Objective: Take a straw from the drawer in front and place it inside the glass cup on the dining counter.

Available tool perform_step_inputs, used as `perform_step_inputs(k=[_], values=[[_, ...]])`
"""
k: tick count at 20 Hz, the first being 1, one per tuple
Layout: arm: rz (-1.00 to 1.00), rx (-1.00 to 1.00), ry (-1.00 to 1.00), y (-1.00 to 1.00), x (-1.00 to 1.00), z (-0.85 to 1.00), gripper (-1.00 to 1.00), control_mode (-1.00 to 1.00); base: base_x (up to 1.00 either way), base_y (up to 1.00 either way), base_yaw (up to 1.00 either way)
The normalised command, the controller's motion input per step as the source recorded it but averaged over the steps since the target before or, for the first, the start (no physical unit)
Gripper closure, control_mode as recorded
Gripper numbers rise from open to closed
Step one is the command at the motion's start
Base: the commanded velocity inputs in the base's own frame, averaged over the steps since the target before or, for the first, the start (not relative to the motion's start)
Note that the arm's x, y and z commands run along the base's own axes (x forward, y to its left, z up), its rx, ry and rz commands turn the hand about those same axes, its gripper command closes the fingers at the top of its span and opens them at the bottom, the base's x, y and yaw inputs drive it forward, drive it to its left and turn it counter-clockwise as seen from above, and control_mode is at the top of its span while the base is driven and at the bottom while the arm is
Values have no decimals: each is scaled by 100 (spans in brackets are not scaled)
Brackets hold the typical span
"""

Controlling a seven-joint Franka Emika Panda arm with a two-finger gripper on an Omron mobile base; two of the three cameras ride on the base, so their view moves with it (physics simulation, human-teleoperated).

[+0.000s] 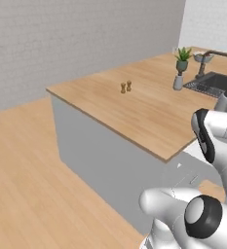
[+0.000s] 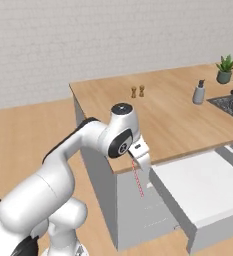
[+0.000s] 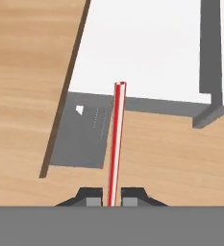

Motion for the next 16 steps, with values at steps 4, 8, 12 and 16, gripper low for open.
perform_step_inputs(k=[4, 8, 12, 16], values=[[0, 0, 0, 0, 0, 0, 100, 100, 0, 100, 0], [0, 0, 0, 0, 0, 0, 100, 100, 5, 100, 0], [0, 0, 0, 0, 0, 0, 100, 100, 48, 100, -5], [0, 0, 0, 0, 0, 0, 100, 100, 97, 83, -24]])
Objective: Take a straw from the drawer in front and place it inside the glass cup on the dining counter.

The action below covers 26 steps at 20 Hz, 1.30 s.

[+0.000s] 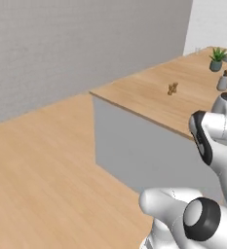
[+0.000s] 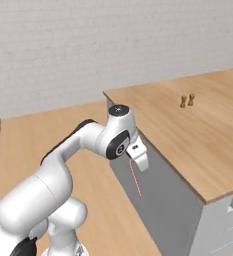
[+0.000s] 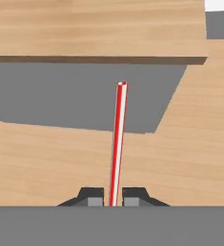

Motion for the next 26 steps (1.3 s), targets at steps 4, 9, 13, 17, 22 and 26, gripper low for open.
perform_step_inputs(k=[4, 9, 13, 17, 22, 26], values=[[0, 0, 0, 0, 0, 0, 100, 100, 100, 73, -30], [0, 0, 0, 0, 0, 0, 100, 100, 100, 87, -32], [0, 0, 0, 0, 0, 0, 100, 100, 100, 100, -28], [0, 0, 0, 0, 0, 0, 100, 100, 100, 100, -30], [0, 0, 0, 0, 0, 0, 100, 100, 100, 100, -30], [0, 0, 0, 0, 0, 0, 100, 100, 100, 100, -27]])
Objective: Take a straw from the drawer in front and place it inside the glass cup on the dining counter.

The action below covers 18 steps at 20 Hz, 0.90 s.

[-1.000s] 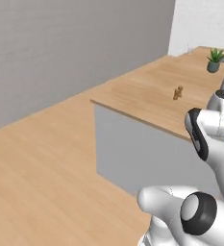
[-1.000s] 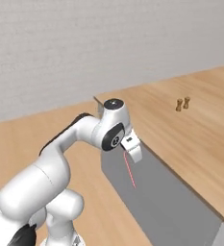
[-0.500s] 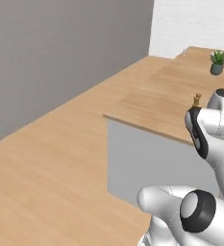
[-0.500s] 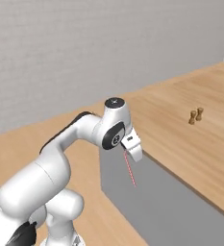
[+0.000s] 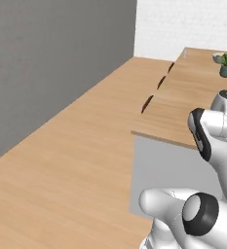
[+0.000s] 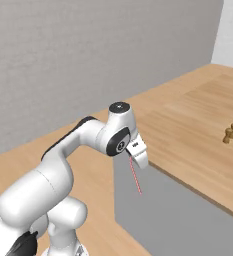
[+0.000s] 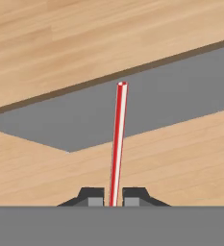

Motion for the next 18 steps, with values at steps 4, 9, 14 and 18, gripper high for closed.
perform_step_inputs(k=[4, 9, 14, 18], values=[[0, 0, 0, 0, 0, 0, 100, 100, 100, 100, -26], [0, 0, 0, 0, 0, 0, 100, 100, 100, 100, -26], [0, 0, 0, 0, 0, 0, 100, 100, 100, 100, -26], [0, 0, 0, 0, 0, 0, 100, 100, 100, 100, -28]])
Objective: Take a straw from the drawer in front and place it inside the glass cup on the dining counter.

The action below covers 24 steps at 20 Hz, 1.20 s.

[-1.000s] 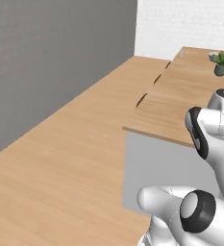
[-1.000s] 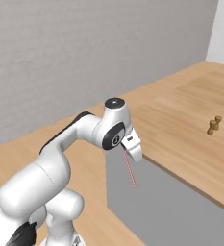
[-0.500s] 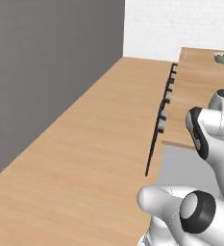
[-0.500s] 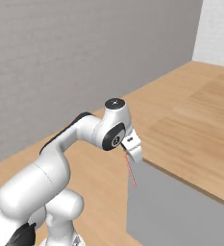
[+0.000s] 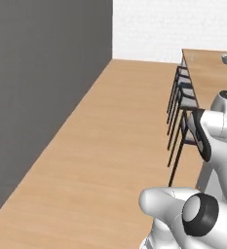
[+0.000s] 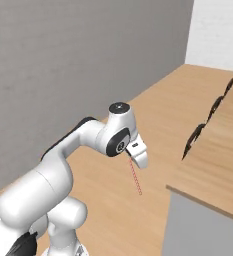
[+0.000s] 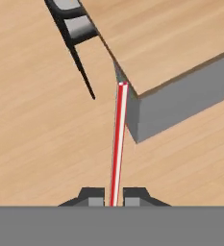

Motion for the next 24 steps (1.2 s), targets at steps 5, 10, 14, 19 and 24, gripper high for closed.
perform_step_inputs(k=[5, 10, 14, 19, 24], values=[[0, 0, 0, 0, 0, 0, 100, 100, 100, 98, -32], [0, 0, 0, 0, 0, 0, 100, 100, 100, 86, -38], [0, 0, 0, 0, 0, 0, 100, 100, 100, 78, -41], [0, 0, 0, 0, 0, 0, 100, 100, 100, 76, -41], [0, 0, 0, 0, 0, 0, 100, 100, 100, 74, -42]])
